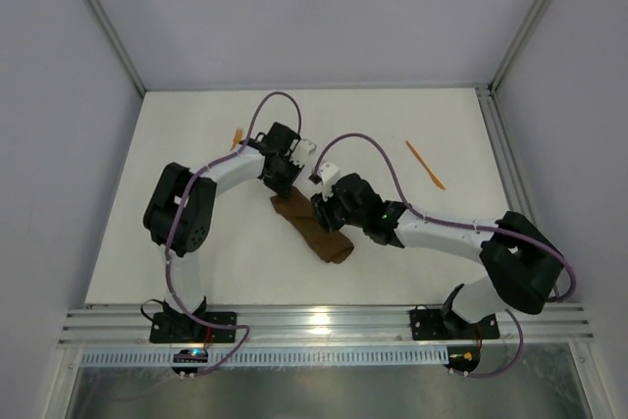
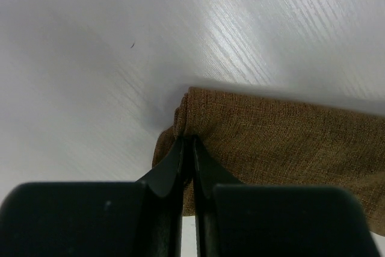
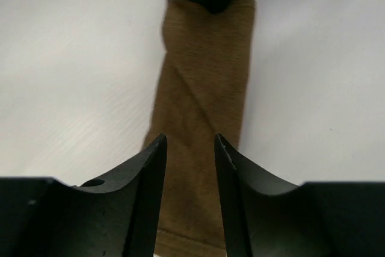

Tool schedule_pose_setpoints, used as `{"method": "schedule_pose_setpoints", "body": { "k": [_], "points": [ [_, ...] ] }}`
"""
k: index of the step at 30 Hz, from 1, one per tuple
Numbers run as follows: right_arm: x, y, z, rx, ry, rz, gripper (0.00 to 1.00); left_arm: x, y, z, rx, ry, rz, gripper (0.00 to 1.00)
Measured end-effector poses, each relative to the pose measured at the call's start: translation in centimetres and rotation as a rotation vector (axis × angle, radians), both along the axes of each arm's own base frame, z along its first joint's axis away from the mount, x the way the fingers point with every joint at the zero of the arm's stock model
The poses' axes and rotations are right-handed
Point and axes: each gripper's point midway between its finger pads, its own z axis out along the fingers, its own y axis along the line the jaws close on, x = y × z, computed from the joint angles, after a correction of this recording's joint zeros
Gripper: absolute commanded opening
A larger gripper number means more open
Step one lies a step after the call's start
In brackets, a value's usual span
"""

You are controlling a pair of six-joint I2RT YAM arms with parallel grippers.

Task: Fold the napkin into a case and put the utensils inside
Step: Move the smaller rectangle-folded napkin to the center of the board.

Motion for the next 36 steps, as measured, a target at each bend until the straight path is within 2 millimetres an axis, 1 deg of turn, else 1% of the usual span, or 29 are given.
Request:
{"method": "schedule_pose_setpoints", "body": {
  "k": [1, 2, 3, 5, 6, 8, 13, 18, 21, 26, 29, 30, 33, 34, 36],
  "points": [
    [1.3, -0.7, -0.6, 0.019, 0.038, -0.048, 0.33, -0.1, 0.1, 0.0, 0.001, -0.001, -0.002, 0.05],
    [1.9, -1.0, -1.5, 0.032, 0.085, -0.077, 0.31, -0.2, 0.1, 0.0, 0.003, 0.000, -0.004, 0.05],
    [2.0, -0.9, -2.4, 0.040, 0.129, -0.088, 0.28, -0.4, 0.3, 0.0, 0.006, 0.002, -0.004, 0.05],
    [1.5, -0.5, -4.3, 0.046, 0.212, -0.093, 0.25, -0.9, 0.6, 0.0, 0.009, 0.006, -0.005, 0.05],
    [1.1, -0.3, -5.3, 0.042, 0.253, -0.093, 0.22, -1.2, 0.8, 0.0, 0.011, 0.009, -0.006, 0.05],
    [0.4, -0.1, -6.6, 0.039, 0.312, -0.093, 0.21, -2.1, 1.3, 0.1, 0.016, 0.019, -0.008, 0.05],
    [-0.1, -0.3, -7.7, 0.043, 0.348, -0.117, 0.20, -4.9, 2.9, 0.1, 0.042, 0.065, -0.014, 0.07],
    [0.3, -0.4, -7.6, 0.033, 0.321, -0.122, 0.20, -7.1, 4.1, 0.4, 0.059, 0.098, -0.055, 0.16],
    [1.0, -0.3, -7.6, 0.008, 0.300, -0.121, 0.20, -8.3, 4.5, 0.7, 0.059, 0.117, -0.088, 0.18],
    [3.3, 1.0, -7.5, -0.023, 0.253, -0.123, 0.20, -9.8, 5.3, 1.1, 0.064, 0.120, -0.122, 0.20],
    [4.1, 1.2, -7.3, -0.027, 0.249, -0.127, 0.24, -10.2, 5.6, 1.5, 0.065, 0.107, -0.135, 0.20],
    [4.4, 1.2, -7.2, -0.026, 0.249, -0.131, 0.27, -10.2, 5.7, 1.6, 0.065, 0.101, -0.139, 0.20],
    [5.0, 0.7, -6.7, -0.023, 0.243, -0.151, 0.32, -10.4, 5.8, 1.6, 0.067, 0.100, -0.146, 0.21],
    [5.0, 0.3, -6.4, -0.027, 0.242, -0.161, 0.32, -10.6, 5.9, 1.4, 0.070, 0.105, -0.148, 0.21],
    [5.2, -0.3, -5.0, -0.017, 0.225, -0.178, 0.32, -11.0, 6.1, 1.1, 0.075, 0.116, -0.150, 0.22]
  ]
}}
